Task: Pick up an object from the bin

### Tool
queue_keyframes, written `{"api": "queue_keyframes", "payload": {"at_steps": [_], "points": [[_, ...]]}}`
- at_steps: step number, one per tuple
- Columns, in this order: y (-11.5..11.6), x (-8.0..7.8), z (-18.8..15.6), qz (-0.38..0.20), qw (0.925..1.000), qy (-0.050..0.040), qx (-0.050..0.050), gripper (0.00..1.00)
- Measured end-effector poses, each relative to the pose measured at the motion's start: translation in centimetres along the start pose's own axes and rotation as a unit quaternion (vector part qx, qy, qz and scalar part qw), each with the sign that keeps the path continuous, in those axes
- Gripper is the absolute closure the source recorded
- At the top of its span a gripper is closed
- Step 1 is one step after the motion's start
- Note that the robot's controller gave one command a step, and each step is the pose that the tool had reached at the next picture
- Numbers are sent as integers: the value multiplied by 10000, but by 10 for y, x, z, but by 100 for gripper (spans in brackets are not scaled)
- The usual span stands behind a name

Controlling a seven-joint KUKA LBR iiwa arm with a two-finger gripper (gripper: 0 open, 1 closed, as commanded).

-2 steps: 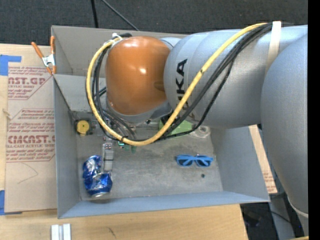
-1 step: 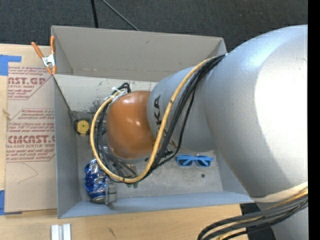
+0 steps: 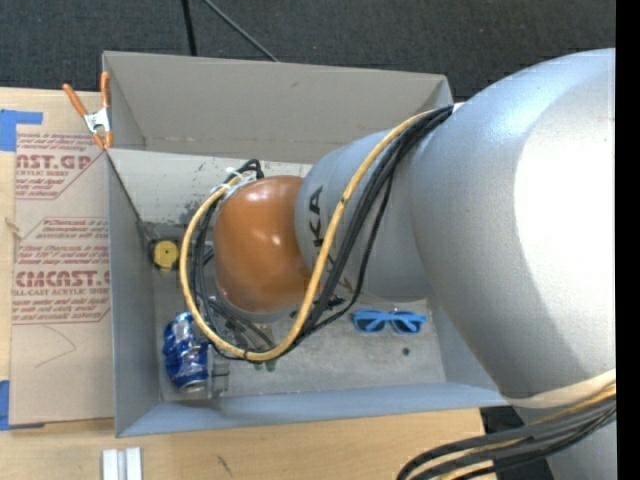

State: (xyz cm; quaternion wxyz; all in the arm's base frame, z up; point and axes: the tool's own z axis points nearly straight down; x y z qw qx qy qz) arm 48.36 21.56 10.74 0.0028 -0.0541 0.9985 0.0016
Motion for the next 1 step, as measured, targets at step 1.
{"api": "queue_keyframes", "payload": {"at_steps": [1], "points": [[9, -3, -133, 117, 9999, -19, -4, 100]]}}
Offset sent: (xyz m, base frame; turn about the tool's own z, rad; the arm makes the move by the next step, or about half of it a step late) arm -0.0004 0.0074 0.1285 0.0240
